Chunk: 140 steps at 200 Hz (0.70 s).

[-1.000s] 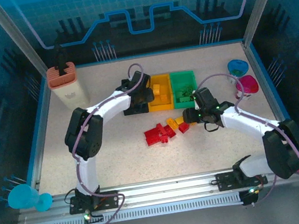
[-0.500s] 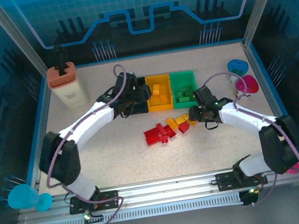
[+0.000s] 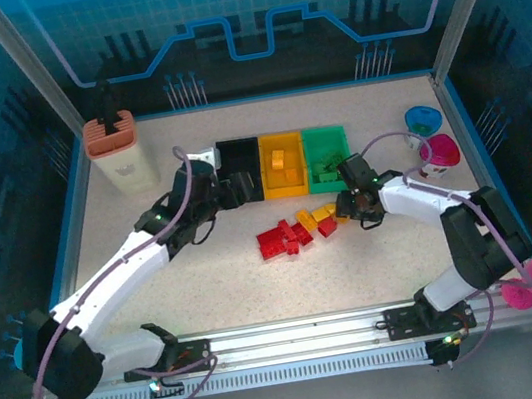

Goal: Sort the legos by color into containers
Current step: Pick up the lego from the center of the table.

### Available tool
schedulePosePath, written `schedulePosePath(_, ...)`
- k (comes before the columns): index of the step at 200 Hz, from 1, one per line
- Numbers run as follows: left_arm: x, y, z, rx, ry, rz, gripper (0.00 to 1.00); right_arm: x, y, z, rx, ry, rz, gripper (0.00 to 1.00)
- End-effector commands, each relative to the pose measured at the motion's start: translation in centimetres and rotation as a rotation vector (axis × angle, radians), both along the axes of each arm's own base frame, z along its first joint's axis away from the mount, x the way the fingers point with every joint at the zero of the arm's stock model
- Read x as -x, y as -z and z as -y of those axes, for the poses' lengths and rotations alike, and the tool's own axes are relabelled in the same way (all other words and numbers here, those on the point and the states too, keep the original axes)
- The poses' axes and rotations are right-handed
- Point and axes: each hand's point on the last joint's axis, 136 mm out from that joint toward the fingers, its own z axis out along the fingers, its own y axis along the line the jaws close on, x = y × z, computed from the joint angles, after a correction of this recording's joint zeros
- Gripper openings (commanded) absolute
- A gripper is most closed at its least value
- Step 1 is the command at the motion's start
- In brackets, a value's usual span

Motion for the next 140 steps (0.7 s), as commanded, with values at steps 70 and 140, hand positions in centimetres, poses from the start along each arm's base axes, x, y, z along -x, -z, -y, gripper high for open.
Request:
schedulePosePath(70, 1.9, 0.0, -2.4, -0.049, -0.039, 0.029, 0.69, -1.4, 0.9, -1.7, -0.037, 0.005, -0.023, 0.61)
schedulePosePath(140, 1.9, -0.2, -2.6, -0.047, -0.044, 0.038, 0.69, -2.5, 1.1, -3.5, -0.083, -0.037, -0.026, 0.61)
